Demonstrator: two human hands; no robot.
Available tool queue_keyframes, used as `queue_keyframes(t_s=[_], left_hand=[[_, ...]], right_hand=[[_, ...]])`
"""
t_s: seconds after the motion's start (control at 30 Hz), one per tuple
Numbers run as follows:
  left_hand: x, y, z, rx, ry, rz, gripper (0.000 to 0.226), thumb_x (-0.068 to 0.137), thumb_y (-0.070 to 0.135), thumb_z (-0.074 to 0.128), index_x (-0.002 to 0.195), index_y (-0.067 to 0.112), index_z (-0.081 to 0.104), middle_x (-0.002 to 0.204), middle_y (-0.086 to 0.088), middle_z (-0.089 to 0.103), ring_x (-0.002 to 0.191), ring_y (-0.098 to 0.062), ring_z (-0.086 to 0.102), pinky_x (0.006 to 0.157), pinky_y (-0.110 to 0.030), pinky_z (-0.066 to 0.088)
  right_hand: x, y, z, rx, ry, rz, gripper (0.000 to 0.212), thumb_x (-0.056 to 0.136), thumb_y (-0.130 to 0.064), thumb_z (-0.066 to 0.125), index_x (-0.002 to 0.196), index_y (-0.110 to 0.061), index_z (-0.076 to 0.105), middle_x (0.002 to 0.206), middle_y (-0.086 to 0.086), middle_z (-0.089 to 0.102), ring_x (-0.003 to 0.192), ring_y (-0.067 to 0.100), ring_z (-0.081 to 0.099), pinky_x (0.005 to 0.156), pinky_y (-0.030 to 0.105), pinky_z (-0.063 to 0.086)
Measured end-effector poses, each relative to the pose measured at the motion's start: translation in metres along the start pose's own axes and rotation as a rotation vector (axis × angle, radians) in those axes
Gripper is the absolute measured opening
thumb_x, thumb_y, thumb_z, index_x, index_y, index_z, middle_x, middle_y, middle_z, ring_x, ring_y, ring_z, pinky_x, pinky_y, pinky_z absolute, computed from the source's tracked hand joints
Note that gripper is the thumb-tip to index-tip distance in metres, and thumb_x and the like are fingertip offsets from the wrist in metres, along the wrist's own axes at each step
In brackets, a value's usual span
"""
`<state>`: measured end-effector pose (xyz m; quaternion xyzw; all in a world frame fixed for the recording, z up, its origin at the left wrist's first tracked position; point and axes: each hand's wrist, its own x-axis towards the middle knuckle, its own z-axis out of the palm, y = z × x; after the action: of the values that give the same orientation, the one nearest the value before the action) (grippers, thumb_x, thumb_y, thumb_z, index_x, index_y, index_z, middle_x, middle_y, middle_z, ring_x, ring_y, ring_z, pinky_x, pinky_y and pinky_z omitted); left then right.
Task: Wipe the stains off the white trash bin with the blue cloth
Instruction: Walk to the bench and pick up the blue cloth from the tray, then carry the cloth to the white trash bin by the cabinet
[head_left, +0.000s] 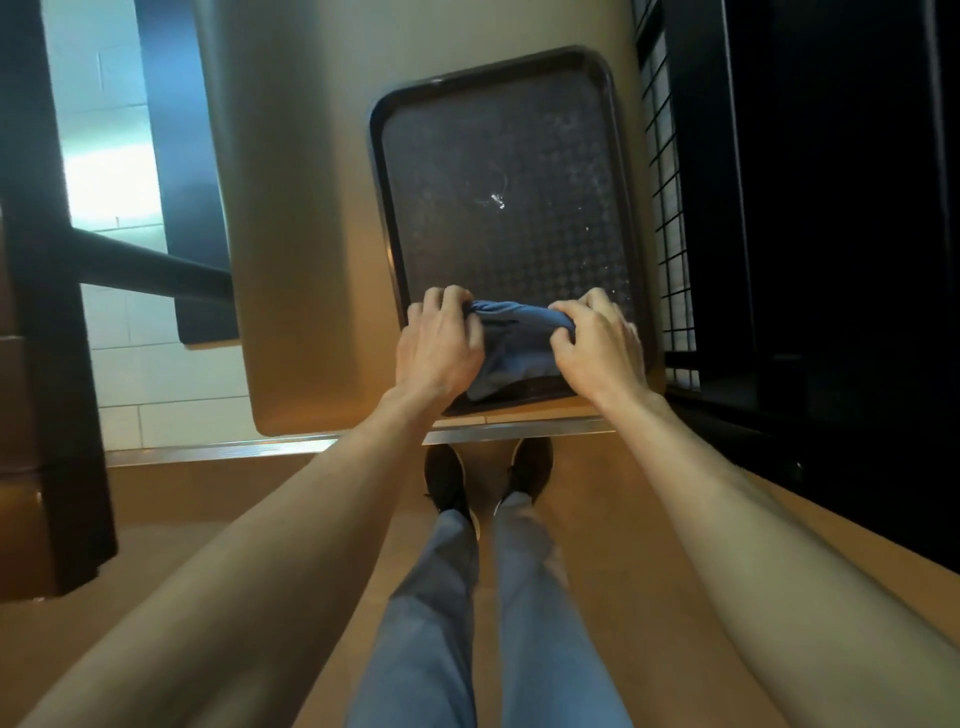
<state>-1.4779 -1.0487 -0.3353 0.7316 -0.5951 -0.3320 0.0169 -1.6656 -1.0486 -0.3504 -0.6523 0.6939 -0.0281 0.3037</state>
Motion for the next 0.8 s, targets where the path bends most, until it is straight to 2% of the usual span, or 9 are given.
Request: queue_keyframes(t_s=[0.1,0.2,0.27,0.33,0.4,0.5,0.67,0.8], left_hand=[[-0.021,0.005,-0.009,-0.145,-0.042,-0.014,0.022,0.106,0.033,0.036,0.124,0.023,0.046,0.115,-0.002,0.060,0.099,-0.017,0.056,0.080,-0.033,0.044],[-0.045,0.011,-0.024,-0.272,-0.012,0.003,0.021,0.108,0.032,0.034,0.125,0.023,0.044,0.111,0.001,0.061,0.086,-0.009,0.057,0.068,-0.016,0.039],[-0.061,0.019,-0.037,-0.333,0.035,0.012,0.023,0.109,0.031,0.036,0.128,0.022,0.045,0.114,0.005,0.058,0.093,-0.006,0.055,0.065,-0.010,0.036],[-0.077,0.027,-0.052,-0.395,0.095,0.024,0.020,0.108,0.031,0.038,0.124,0.024,0.047,0.113,0.008,0.058,0.096,-0.005,0.055,0.067,-0.007,0.035],[-0.091,0.034,-0.070,-0.471,0.149,0.047,0.016,0.106,0.030,0.043,0.121,0.027,0.049,0.111,0.011,0.060,0.094,-0.005,0.058,0.073,-0.007,0.038],[-0.114,0.042,-0.099,-0.590,0.174,0.084,0.018,0.102,0.029,0.054,0.120,0.029,0.051,0.109,0.014,0.060,0.100,0.005,0.059,0.078,-0.011,0.049],[-0.152,0.052,-0.143,-0.679,0.234,0.096,0.023,0.100,0.026,0.062,0.122,0.023,0.058,0.115,0.008,0.063,0.104,0.001,0.061,0.087,-0.021,0.055],[-0.188,0.051,-0.175,-0.809,0.330,0.117,0.015,0.103,0.022,0.058,0.118,0.023,0.062,0.107,0.011,0.066,0.102,-0.001,0.063,0.087,-0.025,0.055]], right_hand=[[-0.021,-0.010,-0.014,0.107,-0.070,0.046,0.023,0.097,-0.025,0.052,0.118,-0.021,0.062,0.112,-0.001,0.049,0.103,0.020,0.056,0.094,0.047,0.049],[-0.040,-0.023,-0.035,0.251,-0.087,0.091,0.017,0.098,-0.028,0.048,0.111,-0.025,0.058,0.110,-0.005,0.055,0.103,0.018,0.056,0.093,0.048,0.050],[-0.053,-0.033,-0.054,0.368,-0.081,0.126,0.012,0.098,-0.029,0.048,0.106,-0.028,0.057,0.100,-0.005,0.059,0.091,0.016,0.059,0.077,0.038,0.053],[-0.067,-0.044,-0.075,0.465,-0.050,0.108,0.010,0.099,-0.025,0.049,0.104,-0.024,0.058,0.087,-0.003,0.060,0.074,0.010,0.058,0.059,0.026,0.045],[-0.081,-0.057,-0.095,0.523,0.006,0.067,0.010,0.098,-0.022,0.051,0.102,-0.020,0.060,0.081,-0.003,0.060,0.066,0.009,0.055,0.055,0.024,0.042],[-0.099,-0.076,-0.122,0.603,0.066,0.023,0.011,0.099,-0.025,0.054,0.106,-0.021,0.061,0.088,-0.002,0.065,0.077,0.011,0.062,0.064,0.031,0.053],[-0.125,-0.106,-0.163,0.700,0.069,-0.092,0.015,0.101,-0.028,0.055,0.112,-0.019,0.060,0.096,-0.003,0.065,0.085,0.003,0.063,0.067,0.017,0.053],[-0.145,-0.129,-0.190,0.815,0.006,-0.203,0.016,0.101,-0.022,0.056,0.116,-0.017,0.060,0.105,-0.002,0.066,0.097,0.008,0.066,0.080,0.026,0.057]])
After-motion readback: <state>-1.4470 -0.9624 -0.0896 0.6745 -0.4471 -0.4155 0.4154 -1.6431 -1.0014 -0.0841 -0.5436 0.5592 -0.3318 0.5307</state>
